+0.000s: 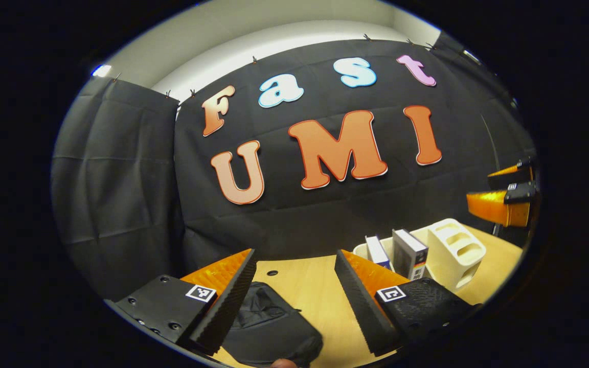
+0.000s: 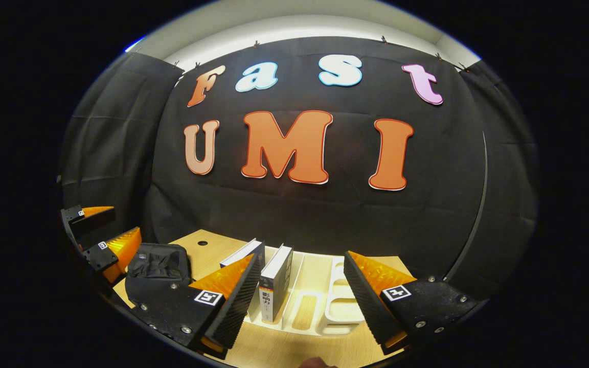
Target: Open the schoolbag, grab two books from the bookshelf and put them into the schoolbag.
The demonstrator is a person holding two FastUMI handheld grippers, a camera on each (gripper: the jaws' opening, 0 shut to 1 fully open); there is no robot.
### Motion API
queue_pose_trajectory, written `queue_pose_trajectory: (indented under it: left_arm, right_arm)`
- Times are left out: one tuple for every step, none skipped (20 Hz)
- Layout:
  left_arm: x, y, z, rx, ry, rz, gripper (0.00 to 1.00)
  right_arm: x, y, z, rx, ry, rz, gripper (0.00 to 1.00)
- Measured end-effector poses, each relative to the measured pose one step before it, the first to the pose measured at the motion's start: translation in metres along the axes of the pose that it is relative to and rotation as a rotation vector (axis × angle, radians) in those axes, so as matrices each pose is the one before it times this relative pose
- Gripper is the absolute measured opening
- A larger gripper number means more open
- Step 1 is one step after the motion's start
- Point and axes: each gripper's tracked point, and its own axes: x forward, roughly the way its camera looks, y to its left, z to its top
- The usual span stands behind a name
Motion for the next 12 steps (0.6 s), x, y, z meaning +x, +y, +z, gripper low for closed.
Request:
queue_pose_trajectory:
  left_arm:
    - [-0.00126,0.00479,-0.01092,0.01898,0.01462,0.00103,1.00]
    - [0.00209,0.00423,-0.00940,0.02257,0.00802,-0.00105,1.00]
    - [0.00190,0.00279,-0.01224,0.02754,0.01225,-0.00474,1.00]
    - [0.00119,0.00155,-0.01109,0.02977,0.01374,-0.00593,0.99]
    - [0.00277,-0.00043,-0.01242,0.03270,0.00810,-0.00903,0.99]
    - [0.00238,-0.00187,-0.01110,0.02842,0.00799,-0.01100,0.99]
    - [0.00117,-0.00375,-0.01230,0.03252,0.00730,-0.01242,0.99]
    - [0.00113,-0.00434,-0.00961,0.03011,0.01031,-0.01351,0.98]
    - [0.00276,-0.00417,-0.00906,0.03445,0.00588,-0.01162,0.98]
    - [0.00214,-0.00388,-0.00852,0.02801,0.00737,-0.01204,0.98]
    - [0.00180,-0.00593,-0.00912,0.03194,0.00484,-0.01463,0.98]
    - [0.00231,-0.00760,-0.00816,0.02939,0.00965,-0.01641,0.98]
  right_arm:
    - [0.00163,0.00378,-0.00109,-0.00389,0.00733,-0.00334,0.98]
    - [0.00140,0.00429,0.00020,-0.00177,0.00112,-0.00685,0.98]
    - [0.00072,0.00491,-0.00026,-0.00055,0.00131,-0.00093,0.98]
    - [0.00141,0.00346,-0.00090,-0.00400,0.00513,-0.00557,0.98]
    - [0.00071,0.00303,-0.00193,-0.00406,0.00708,-0.00283,0.98]
    - [0.00084,0.00200,-0.00067,-0.00437,0.00482,-0.00745,0.98]
    - [0.00012,0.00075,-0.00013,-0.00099,0.00439,-0.00667,0.98]
    - [0.00017,0.00094,-0.00252,0.00011,0.00645,-0.00691,0.98]
    - [0.00030,0.00038,-0.00213,0.00176,0.00763,-0.00822,0.98]
    - [-0.00038,0.00083,-0.00126,0.00251,0.00661,-0.00378,0.98]
    - [-0.00024,-0.00076,-0.00185,-0.00019,0.00578,-0.00748,0.98]
    - [-0.00053,-0.00044,-0.00174,-0.00142,0.00575,-0.00390,0.98]
